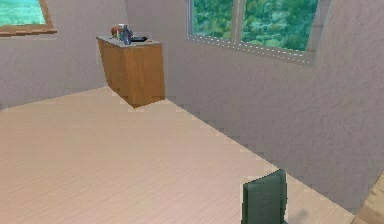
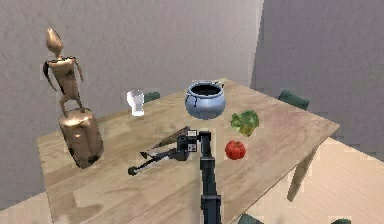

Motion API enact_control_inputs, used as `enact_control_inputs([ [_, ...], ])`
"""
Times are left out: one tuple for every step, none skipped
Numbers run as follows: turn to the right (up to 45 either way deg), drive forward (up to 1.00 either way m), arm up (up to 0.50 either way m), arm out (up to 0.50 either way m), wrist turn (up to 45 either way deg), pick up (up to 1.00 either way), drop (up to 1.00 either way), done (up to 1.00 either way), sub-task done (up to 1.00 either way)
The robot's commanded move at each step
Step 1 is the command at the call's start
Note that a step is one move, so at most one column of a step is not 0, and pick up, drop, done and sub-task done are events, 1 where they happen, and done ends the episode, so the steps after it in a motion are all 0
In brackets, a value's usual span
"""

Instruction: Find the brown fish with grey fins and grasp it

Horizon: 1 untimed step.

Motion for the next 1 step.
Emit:
enact_control_inputs([
  [0.0, 0.0, 0.1, 0.0, 0.0, 0.0, 0.0, 0.0, 0.0],
])
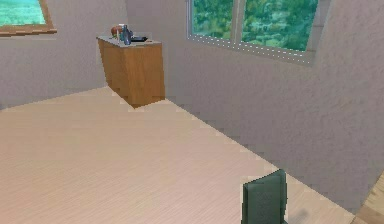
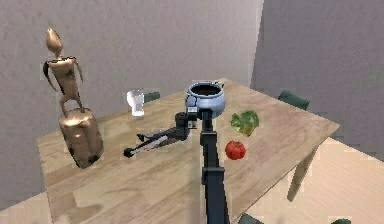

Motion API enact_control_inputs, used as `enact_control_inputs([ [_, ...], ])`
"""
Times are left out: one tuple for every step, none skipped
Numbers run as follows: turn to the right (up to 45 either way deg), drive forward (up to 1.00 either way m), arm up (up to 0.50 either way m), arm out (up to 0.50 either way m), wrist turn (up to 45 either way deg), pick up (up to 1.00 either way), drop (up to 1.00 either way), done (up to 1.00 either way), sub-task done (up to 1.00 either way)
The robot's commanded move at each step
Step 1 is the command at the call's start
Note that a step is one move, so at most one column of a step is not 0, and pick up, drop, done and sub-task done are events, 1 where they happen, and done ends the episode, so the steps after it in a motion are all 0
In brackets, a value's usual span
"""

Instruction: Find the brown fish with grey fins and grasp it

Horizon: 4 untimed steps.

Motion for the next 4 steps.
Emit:
enact_control_inputs([
  [0.0, 0.0, -0.1, 0.0, 0.0, 0.0, 0.0, 0.0, 0.0],
  [0.0, 0.0, 0.1, 0.0, 0.0, 0.0, 0.0, 0.0, 0.0],
  [0.0, 0.0, 0.22, 0.0, 0.0, 0.0, 0.0, 0.0, 0.0],
  [0.0, 0.0, 0.0, 0.0, -45.0, 0.0, 0.0, 0.0, 0.0],
])
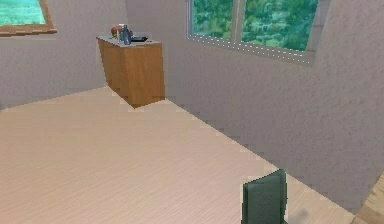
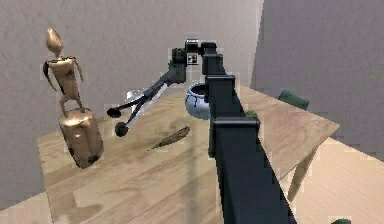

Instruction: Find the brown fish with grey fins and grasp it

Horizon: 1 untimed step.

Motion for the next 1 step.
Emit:
enact_control_inputs([
  [0.0, 0.0, 0.0, 0.0, -9.0, 0.0, 0.0, 0.0, 0.0],
])
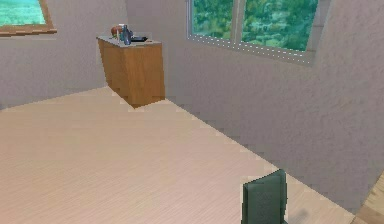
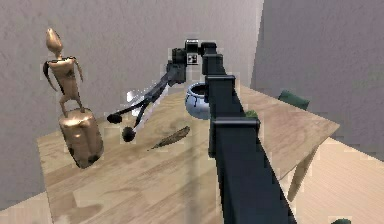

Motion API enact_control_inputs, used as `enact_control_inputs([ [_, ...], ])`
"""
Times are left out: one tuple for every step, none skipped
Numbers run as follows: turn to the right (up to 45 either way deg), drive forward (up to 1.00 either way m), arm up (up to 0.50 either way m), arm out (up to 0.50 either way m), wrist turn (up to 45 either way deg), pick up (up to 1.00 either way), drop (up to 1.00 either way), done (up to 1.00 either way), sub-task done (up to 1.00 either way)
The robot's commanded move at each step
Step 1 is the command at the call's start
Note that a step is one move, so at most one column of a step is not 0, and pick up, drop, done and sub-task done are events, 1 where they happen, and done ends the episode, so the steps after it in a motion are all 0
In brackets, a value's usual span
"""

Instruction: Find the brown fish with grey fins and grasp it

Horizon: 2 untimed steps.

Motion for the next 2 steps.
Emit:
enact_control_inputs([
  [0.0, 0.0, 0.0, -0.48, 0.0, 0.0, 0.0, 0.0, 0.0],
  [45.0, 0.0, 0.0, 0.0, 0.0, 0.0, 0.0, 0.0, 0.0],
])
